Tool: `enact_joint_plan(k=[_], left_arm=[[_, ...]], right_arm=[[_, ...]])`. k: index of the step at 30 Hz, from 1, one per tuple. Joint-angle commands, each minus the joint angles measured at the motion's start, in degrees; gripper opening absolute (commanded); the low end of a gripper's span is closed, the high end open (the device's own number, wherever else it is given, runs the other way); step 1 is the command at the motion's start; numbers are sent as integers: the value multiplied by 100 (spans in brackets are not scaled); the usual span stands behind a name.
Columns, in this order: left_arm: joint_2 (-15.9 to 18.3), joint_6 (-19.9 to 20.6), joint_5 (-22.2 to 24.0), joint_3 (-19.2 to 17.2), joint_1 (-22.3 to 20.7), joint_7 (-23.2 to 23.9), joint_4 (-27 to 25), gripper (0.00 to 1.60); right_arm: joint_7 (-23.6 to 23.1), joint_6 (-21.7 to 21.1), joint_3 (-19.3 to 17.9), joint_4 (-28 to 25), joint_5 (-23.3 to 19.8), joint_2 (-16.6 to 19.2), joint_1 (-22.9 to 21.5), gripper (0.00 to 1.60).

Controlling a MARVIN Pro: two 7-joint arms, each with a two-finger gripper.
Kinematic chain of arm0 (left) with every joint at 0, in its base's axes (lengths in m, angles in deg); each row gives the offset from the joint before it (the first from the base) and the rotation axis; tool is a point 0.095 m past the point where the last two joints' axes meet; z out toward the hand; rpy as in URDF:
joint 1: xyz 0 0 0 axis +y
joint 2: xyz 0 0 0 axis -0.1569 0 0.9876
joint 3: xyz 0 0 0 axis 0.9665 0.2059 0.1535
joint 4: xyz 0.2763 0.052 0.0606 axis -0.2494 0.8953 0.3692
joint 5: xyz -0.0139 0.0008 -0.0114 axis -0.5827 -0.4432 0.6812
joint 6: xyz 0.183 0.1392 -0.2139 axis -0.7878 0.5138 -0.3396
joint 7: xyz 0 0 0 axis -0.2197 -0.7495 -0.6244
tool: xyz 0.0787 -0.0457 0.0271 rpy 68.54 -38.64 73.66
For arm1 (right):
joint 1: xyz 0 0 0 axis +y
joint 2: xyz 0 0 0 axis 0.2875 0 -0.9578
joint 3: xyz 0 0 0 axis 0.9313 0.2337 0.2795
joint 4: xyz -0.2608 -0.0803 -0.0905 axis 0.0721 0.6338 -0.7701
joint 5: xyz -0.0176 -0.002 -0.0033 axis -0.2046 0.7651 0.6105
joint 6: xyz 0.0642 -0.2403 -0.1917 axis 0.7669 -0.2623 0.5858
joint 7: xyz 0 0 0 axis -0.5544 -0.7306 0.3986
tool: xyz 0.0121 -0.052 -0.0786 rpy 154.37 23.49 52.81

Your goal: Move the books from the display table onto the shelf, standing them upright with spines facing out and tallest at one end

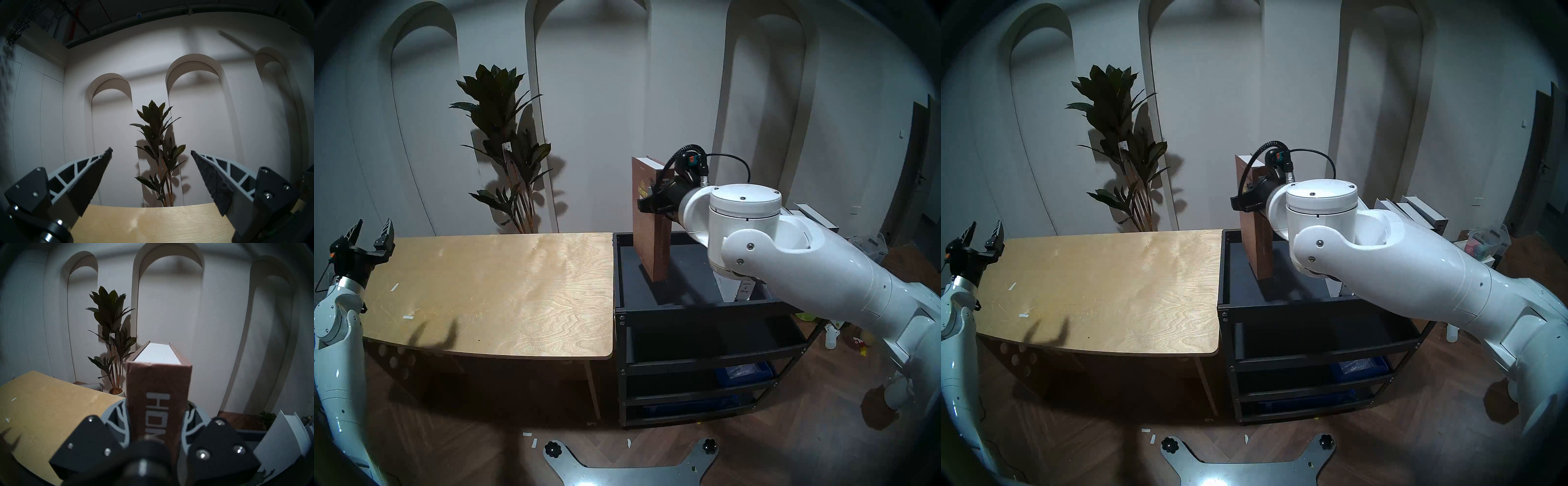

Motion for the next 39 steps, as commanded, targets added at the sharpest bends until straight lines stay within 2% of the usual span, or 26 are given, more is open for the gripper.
enact_joint_plan(k=[1, 3, 4, 6, 7, 8, 9, 10, 13, 17, 20, 22, 23, 24, 25, 27, 33, 35, 38, 39], left_arm=[[69, -33, 7, -39, -64, 9, -81, 160], [69, -34, 7, -39, -64, 9, -81, 160], [70, -34, 7, -39, -65, 9, -82, 160], [70, -34, 6, -40, -65, 9, -82, 160], [70, -34, 6, -40, -65, 9, -83, 160], [70, -34, 6, -40, -65, 9, -83, 160], [70, -35, 6, -40, -65, 9, -83, 160], [70, -35, 6, -40, -65, 10, -83, 160], [70, -35, 6, -41, -65, 10, -84, 160], [70, -35, 6, -41, -65, 10, -85, 160], [71, -38, 7, -42, -66, 11, -88, 160], [72, -39, 7, -43, -66, 12, -89, 160], [72, -40, 7, -44, -67, 13, -90, 160], [73, -41, 7, -45, -67, 14, -92, 160], [73, -44, 8, -46, -67, 16, -94, 160], [73, -47, 8, -47, -66, 18, -95, 160], [73, -51, 10, -49, -66, 24, -97, 160], [73, -53, 10, -50, -66, 27, -98, 160], [73, -55, 10, -51, -67, 29, -98, 160], [73, -55, 10, -52, -67, 30, -97, 160]], right_arm=[[217, -10, -289, -557, -53, 662, 490, 0], [237, -18, -288, -598, -66, 715, 560, 0], [232, -7, -287, -718, -99, 919, 642, 0], [286, -37, -295, -769, -128, 946, 814, 0], [282, -31, -276, -837, -154, 1087, 890, 0], [332, -57, -295, -819, -160, 997, 960, 0], [314, -28, -295, -923, -175, 1216, 1037, 0], [362, -48, -318, -902, -168, 1129, 1073, 0], [375, 4, -378, -1059, -188, 1480, 1344, 0], [405, 25, -303, -1058, -227, 1581, 1424, 0], [294, 148, -284, -1089, -229, 1932, 1750, 0], [274, 163, -297, -1053, -197, 1901, 1766, 0], [147, 275, -310, -1126, -184, 2097, 1791, 0], [96, 329, -382, -1131, -142, 2060, 1797, 0], [-146, 475, -454, -1241, -57, 2235, 1777, 0], [-349, 597, -553, -1325, 2, 2284, 1764, 0], [-903, 1011, -558, -1415, 137, 2661, 1903, 0], [-1311, 1319, -510, -1415, 212, 2954, 1962, 0], [-1346, 1447, -546, -1346, 297, 2930, 2036, 0], [-1506, 1574, -522, -1352, 298, 3063, 2032, 0]])
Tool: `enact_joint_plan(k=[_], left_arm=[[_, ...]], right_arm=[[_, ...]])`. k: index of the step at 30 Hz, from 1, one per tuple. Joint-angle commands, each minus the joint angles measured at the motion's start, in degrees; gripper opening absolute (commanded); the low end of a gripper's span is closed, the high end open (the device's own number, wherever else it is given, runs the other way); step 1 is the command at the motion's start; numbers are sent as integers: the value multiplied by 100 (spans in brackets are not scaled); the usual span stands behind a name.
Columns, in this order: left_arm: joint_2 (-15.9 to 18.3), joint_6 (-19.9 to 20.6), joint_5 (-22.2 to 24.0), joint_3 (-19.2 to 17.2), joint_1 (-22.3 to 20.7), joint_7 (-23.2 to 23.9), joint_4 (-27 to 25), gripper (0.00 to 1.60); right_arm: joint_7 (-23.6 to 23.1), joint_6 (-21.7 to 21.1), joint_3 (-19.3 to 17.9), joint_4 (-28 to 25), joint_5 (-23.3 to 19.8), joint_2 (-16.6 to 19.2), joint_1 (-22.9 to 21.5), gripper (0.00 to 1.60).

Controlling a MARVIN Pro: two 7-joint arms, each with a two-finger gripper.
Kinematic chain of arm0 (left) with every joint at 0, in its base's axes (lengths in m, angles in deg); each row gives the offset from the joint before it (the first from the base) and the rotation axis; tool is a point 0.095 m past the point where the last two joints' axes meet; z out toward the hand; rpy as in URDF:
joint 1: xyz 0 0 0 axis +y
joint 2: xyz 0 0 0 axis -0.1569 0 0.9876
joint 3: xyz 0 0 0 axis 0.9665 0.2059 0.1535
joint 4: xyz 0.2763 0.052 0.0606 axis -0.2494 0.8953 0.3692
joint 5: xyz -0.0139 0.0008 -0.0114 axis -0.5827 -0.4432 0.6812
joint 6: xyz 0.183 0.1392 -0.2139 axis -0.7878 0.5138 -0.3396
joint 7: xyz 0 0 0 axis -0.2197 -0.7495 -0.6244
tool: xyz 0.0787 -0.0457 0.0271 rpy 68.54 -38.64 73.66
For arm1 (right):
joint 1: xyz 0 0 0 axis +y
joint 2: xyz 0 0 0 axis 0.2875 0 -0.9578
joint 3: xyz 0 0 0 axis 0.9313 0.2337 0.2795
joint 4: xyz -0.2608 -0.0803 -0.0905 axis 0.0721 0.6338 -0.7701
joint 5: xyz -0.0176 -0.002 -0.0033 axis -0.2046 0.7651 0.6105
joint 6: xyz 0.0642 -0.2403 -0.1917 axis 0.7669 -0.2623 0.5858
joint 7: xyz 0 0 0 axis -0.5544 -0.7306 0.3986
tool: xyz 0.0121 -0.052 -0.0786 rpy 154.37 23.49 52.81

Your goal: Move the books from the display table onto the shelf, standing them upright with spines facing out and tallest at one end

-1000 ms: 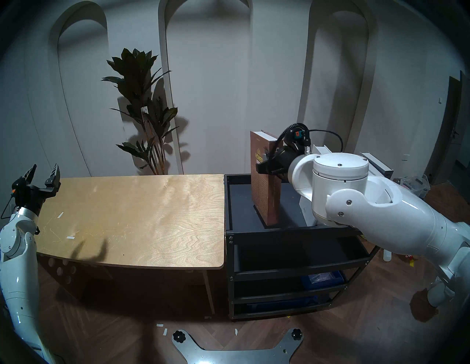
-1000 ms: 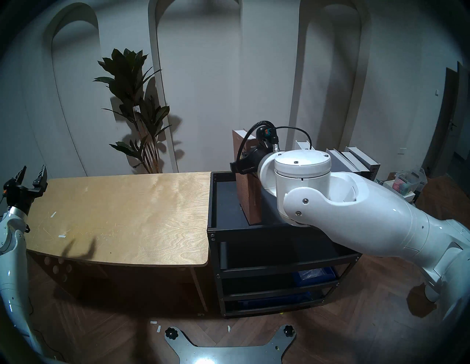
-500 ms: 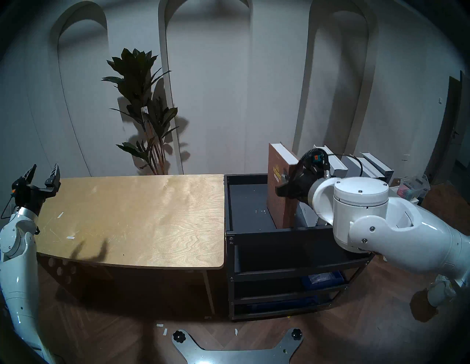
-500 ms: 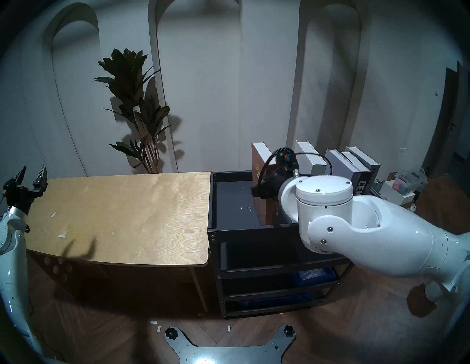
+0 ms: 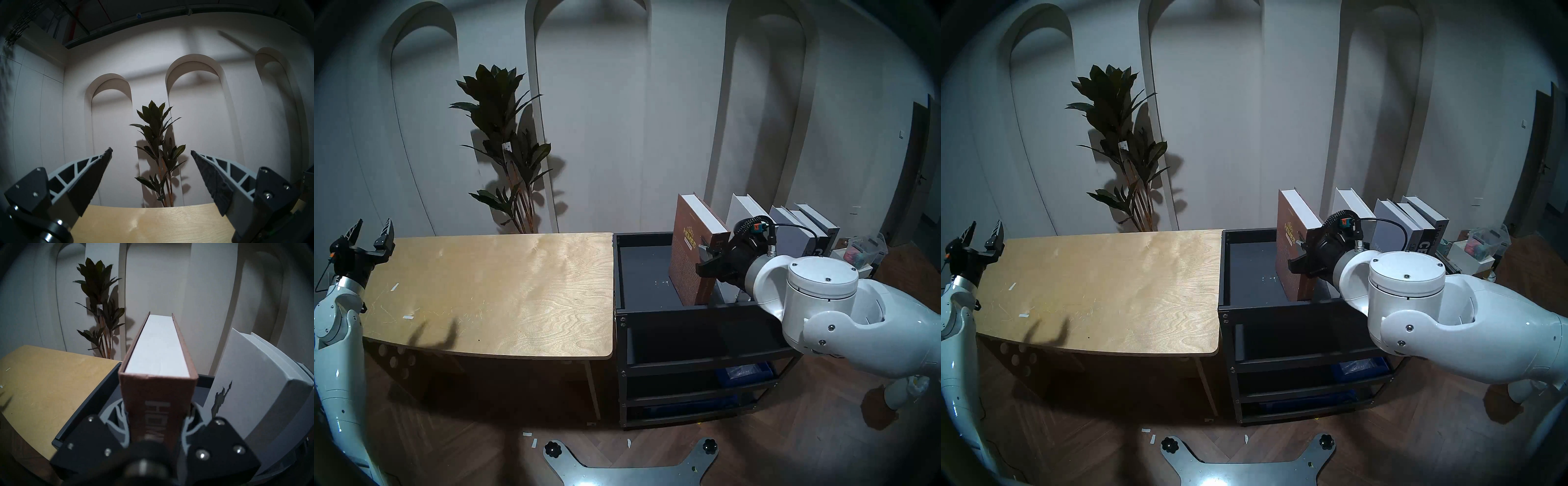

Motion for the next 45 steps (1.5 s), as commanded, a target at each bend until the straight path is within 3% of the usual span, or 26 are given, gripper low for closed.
enact_joint_plan(k=[1, 10, 12, 18, 24, 31, 32, 33, 34, 35, 37, 45], left_arm=[[72, -52, 12, -48, -66, 22, -91, 160], [70, -57, 12, -51, -68, 31, -90, 160], [70, -58, 12, -51, -68, 32, -90, 160], [70, -51, 10, -50, -69, 30, -88, 160], [69, -49, 10, -50, -69, 30, -87, 160], [69, -54, 10, -52, -70, 34, -88, 160], [68, -55, 10, -52, -70, 35, -88, 160], [68, -55, 10, -52, -70, 35, -88, 160], [68, -55, 10, -52, -70, 35, -88, 160], [68, -55, 10, -52, -70, 36, -88, 160], [68, -56, 10, -52, -71, 36, -88, 160], [68, -57, 10, -53, -71, 38, -88, 160]], right_arm=[[-749, 646, -65, -7, 220, 650, 206, 0], [-1575, 1299, -81, 291, 333, 913, 292, 0], [-1710, 1306, -101, 398, 353, 837, 232, 0], [-1816, 830, -304, 644, 453, 102, -206, 0], [-1906, 507, -330, 688, 472, -266, -481, 0], [-1850, 226, -94, 939, 535, -674, -668, 0], [-1745, 142, -135, 1021, 574, -877, -636, 0], [-1787, 193, -22, 987, 533, -756, -724, 0], [-1675, 92, -103, 1093, 584, -998, -655, 0], [-1734, 165, 36, 1061, 545, -855, -759, 0], [-1614, 77, 7, 1202, 620, -1115, -720, 0], [-1356, -30, 211, 1521, 758, -1551, -758, 0]])
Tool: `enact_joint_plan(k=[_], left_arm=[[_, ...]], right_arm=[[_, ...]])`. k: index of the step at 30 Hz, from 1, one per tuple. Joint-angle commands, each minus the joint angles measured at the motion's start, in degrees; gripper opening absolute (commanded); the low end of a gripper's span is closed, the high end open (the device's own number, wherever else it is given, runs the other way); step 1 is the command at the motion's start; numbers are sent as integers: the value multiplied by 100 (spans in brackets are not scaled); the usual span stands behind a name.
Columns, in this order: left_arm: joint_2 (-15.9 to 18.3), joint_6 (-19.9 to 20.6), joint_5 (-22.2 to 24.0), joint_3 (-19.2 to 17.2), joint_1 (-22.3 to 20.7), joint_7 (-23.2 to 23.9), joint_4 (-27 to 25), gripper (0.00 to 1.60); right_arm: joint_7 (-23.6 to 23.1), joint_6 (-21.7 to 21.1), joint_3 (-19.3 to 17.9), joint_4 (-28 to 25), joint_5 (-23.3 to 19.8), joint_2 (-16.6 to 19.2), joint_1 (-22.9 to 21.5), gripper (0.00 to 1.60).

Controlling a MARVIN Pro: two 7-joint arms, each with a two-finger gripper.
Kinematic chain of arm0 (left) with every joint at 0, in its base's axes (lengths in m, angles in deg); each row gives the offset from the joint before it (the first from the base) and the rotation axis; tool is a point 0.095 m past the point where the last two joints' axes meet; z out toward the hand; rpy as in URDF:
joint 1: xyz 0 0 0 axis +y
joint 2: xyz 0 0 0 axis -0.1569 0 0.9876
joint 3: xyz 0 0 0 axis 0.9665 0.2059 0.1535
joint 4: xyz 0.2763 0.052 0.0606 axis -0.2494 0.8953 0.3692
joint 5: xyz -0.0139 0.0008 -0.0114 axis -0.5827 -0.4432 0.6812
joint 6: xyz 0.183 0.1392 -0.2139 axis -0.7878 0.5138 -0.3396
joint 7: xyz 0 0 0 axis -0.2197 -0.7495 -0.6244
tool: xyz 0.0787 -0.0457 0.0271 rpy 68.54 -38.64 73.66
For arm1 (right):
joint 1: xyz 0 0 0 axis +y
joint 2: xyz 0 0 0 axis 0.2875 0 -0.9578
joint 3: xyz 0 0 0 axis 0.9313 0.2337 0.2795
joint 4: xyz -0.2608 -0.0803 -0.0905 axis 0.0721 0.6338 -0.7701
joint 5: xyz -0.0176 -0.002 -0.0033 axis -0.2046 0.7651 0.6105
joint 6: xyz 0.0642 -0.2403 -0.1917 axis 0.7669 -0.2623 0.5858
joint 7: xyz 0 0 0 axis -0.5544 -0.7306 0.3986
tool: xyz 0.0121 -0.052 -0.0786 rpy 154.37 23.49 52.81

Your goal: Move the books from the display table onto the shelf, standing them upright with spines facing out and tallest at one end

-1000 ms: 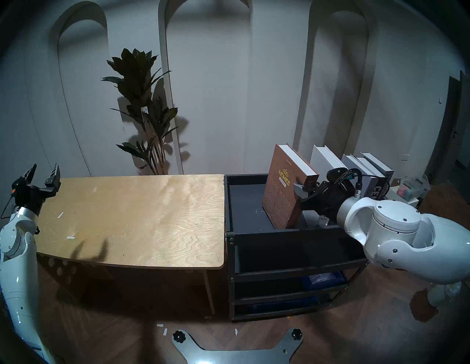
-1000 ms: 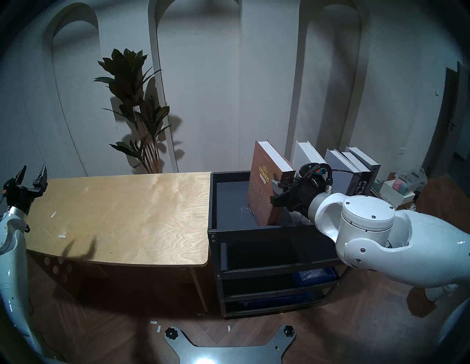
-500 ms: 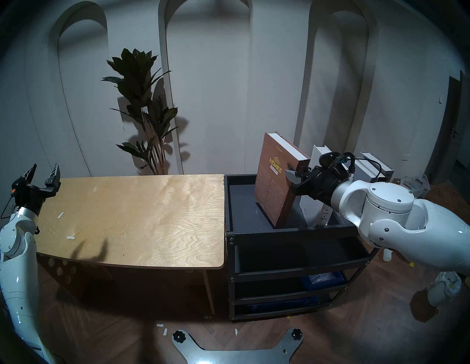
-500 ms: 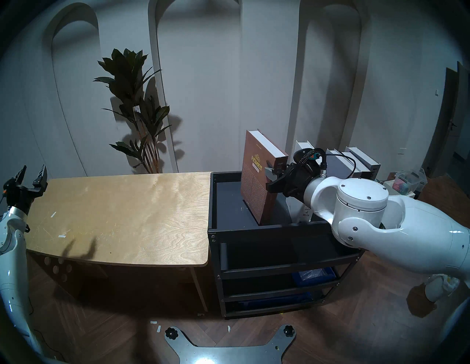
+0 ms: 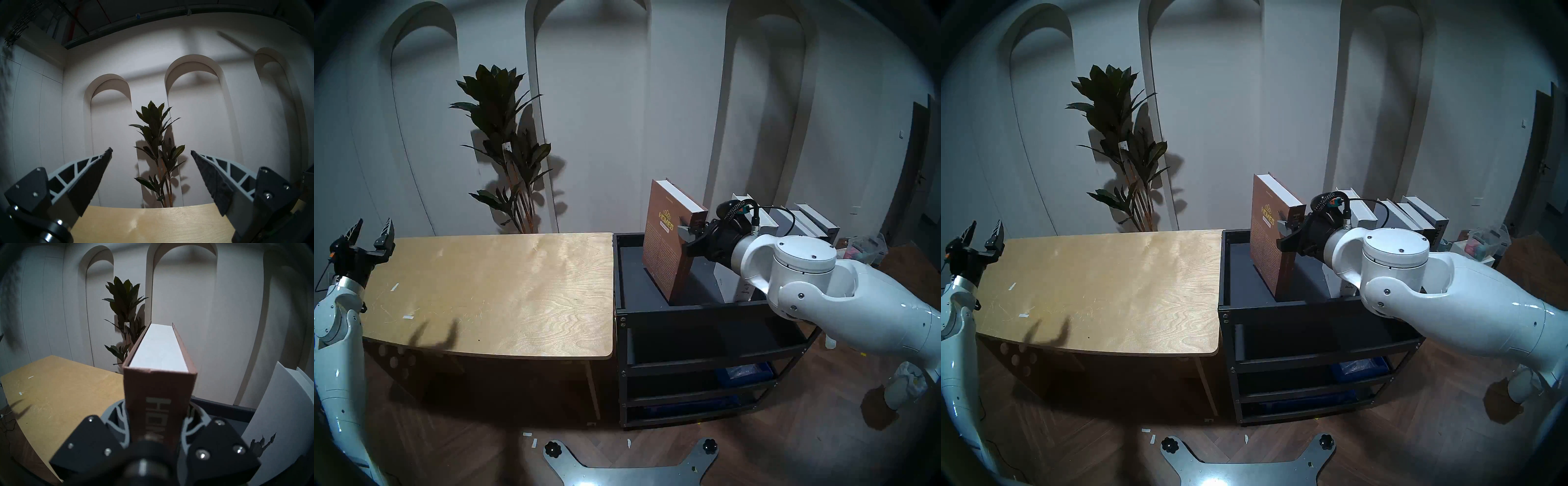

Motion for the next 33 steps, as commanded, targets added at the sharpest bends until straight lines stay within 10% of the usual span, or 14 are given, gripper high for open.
enact_joint_plan(k=[1, 9, 12, 23, 33], left_arm=[[68, -48, 10, -51, -69, 8, -88, 160], [67, -49, 9, -51, -70, 10, -88, 160], [67, -49, 9, -52, -70, 10, -88, 160], [67, -50, 9, -52, -71, 11, -88, 160], [66, -50, 8, -52, -71, 12, -87, 160]], right_arm=[[214, -13, 72, 188, 158, -608, -171, 0], [338, -68, 180, 338, 284, -838, -215, 0], [364, -76, 205, 374, 317, -884, -239, 52], [430, -77, 216, 425, 331, -951, -278, 81], [450, -66, 206, 475, 303, -973, -295, 160]])
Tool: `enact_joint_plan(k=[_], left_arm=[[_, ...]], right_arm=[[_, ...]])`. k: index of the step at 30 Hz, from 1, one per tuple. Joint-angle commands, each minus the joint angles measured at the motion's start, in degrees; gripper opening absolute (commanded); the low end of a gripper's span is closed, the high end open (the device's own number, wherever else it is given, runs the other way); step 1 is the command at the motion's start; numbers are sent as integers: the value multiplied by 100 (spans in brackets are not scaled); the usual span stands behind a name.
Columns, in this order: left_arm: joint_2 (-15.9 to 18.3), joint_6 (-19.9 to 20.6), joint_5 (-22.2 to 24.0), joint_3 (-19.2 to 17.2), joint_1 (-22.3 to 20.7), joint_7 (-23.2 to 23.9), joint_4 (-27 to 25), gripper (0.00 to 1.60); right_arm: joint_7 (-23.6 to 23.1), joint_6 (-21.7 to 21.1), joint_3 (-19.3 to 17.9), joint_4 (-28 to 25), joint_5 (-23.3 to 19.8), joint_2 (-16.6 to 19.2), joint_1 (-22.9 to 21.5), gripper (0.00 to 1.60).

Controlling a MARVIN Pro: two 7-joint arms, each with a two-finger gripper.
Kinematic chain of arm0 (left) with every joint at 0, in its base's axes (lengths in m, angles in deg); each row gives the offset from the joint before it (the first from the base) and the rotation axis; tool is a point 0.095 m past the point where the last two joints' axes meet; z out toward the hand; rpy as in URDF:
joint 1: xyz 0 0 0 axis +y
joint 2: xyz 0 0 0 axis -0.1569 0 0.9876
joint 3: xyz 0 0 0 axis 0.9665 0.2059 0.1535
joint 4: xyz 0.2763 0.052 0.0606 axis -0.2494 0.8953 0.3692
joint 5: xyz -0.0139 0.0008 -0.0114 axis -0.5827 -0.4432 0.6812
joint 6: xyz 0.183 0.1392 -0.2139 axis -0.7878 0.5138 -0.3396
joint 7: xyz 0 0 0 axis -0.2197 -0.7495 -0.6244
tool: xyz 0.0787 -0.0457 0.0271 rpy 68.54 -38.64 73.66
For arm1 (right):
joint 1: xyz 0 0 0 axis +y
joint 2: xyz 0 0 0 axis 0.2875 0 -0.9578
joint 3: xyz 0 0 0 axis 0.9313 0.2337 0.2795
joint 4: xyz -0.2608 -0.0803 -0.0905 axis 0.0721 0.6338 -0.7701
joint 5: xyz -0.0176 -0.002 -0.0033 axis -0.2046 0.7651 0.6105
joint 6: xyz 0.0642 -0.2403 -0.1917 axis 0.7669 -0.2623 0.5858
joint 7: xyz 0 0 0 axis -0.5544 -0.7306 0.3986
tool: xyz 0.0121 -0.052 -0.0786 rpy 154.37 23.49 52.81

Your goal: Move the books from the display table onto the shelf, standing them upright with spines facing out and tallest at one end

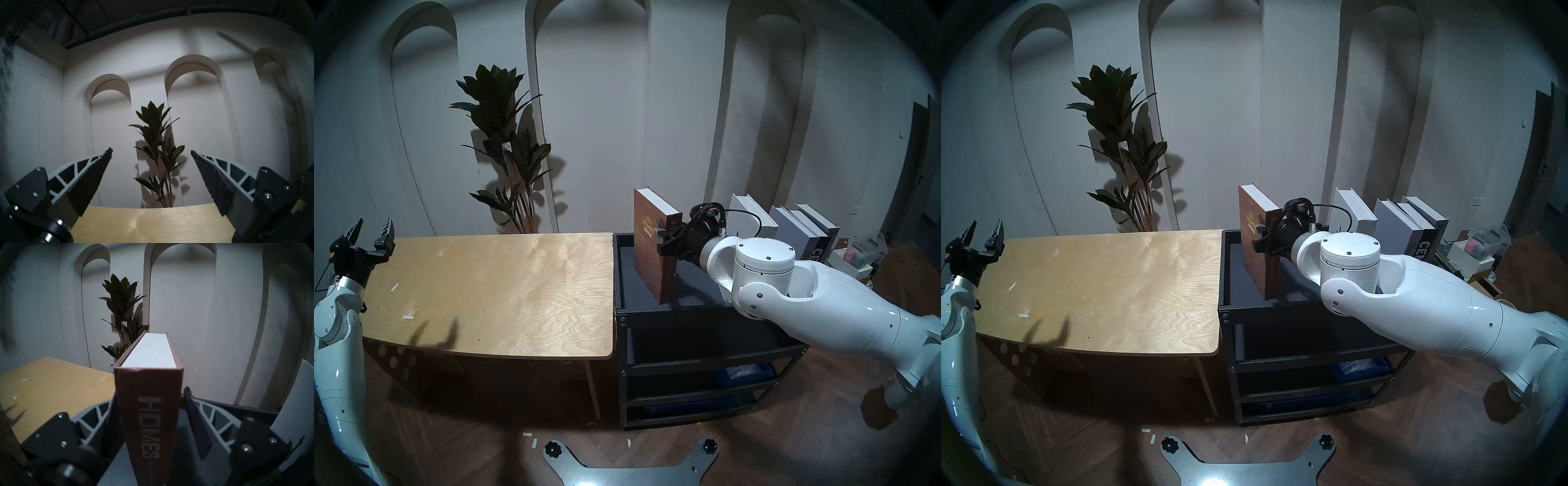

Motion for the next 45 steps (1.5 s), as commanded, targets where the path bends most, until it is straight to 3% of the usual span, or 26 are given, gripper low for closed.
enact_joint_plan(k=[1, 21, 35, 45], left_arm=[[66, -47, 8, -52, -69, 3, -87, 160], [66, -45, 8, -52, -70, 4, -86, 160], [66, -42, 7, -51, -71, 5, -85, 160], [66, -40, 7, -50, -71, 6, -82, 160]], right_arm=[[-14, 31, -83, 15, 0, -58, -101, 160], [156, 203, -239, -278, -15, 92, -92, 160], [470, 585, -808, -1370, -466, 1029, 37, 160], [747, 1068, -1420, -2227, -888, 1735, 7, 160]])
